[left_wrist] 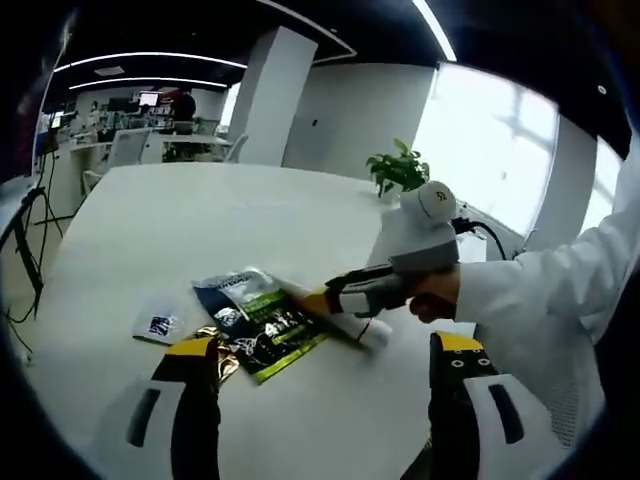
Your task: Arrange the skincare products in the storage area until every visible bottle or jar stands upright without overlapping.
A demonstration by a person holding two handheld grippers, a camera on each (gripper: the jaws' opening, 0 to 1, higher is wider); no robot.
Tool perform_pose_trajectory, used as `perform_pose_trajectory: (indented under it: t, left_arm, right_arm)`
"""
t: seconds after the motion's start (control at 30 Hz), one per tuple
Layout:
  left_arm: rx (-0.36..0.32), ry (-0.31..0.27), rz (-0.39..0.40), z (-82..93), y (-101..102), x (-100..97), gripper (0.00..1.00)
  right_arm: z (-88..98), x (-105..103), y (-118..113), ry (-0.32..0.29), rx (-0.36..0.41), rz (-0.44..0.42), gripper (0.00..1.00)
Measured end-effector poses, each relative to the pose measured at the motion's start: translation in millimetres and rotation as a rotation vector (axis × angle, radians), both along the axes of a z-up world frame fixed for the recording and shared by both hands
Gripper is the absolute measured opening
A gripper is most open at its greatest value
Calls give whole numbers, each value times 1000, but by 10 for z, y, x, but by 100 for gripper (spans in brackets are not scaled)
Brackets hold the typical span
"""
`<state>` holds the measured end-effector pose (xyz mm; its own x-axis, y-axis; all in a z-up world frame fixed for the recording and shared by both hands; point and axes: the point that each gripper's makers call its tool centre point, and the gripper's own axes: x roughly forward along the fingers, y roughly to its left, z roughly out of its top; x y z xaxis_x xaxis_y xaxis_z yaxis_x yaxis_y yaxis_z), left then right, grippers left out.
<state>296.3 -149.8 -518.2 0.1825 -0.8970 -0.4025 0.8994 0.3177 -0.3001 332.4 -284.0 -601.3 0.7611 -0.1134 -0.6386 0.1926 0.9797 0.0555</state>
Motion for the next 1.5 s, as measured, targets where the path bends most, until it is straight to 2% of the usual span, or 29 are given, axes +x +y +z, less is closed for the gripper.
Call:
perform_pose_trajectory:
  t: [0.1, 0.33, 0.4, 0.57, 0.93, 0.97, 1.0, 1.03, 1.07, 1.1, 1.13, 1.2, 1.23, 1.3, 1.37, 1.47, 1.5]
  left_arm:
    - [-17, 28, 11, 15, -22, 25, 77]
    - [-118, 119, 77, 76, -92, 116, 69]
    - [-128, 116, 100, 80, -102, 153, 69]
    - [-160, 165, 105, 70, -193, 195, 57]
    - [-198, 211, 85, 99, -402, 199, 40]
    - [-201, 211, 85, 109, -423, 201, 40]
    - [-203, 211, 86, 116, -435, 203, 40]
    - [-204, 213, 88, 120, -447, 209, 39]
    - [-206, 212, 88, 129, -460, 203, 38]
    - [-209, 207, 88, 136, -479, 207, 38]
    - [-206, 207, 90, 124, -510, 224, 38]
    - [-175, 217, 84, 30, -507, 243, 37]
    - [-169, 218, 88, 3, -497, 252, 38]
    - [-154, 226, 85, -43, -479, 253, 38]
    - [-149, 223, 79, -45, -474, 237, 38]
    - [-151, 223, 81, -25, -455, 239, 39]
    - [-153, 223, 87, -23, -437, 252, 38]
  right_arm:
    - [67, -28, 45, -15, -6, 19, 22]
    - [216, -78, 131, -59, 3, 56, 21]
    - [266, -92, 158, -73, -8, 70, 21]
    - [366, -127, 221, -101, -7, 98, 21]
    - [642, -207, 436, -190, -7, 168, 20]
    - [693, -213, 453, -207, -26, 184, 15]
    - [900, -196, 434, -287, -37, 141, 0]
    - [1172, -97, 422, -380, -73, 186, 0]
    - [1089, -155, 393, -288, -43, 186, 0]
    - [1020, -125, 389, -282, -63, 196, 0]
    - [1010, -136, 317, -275, -127, 205, 0]
    - [923, -208, 311, -258, -81, 190, 0]
    - [884, -229, 245, -248, -71, 147, 0]
    - [745, -286, 191, -193, -114, 152, 0]
    - [658, -304, 238, -184, -48, 148, 0]
    - [565, -322, 265, -151, -9, 141, 0]
    - [511, -312, 325, -129, 26, 159, 0]
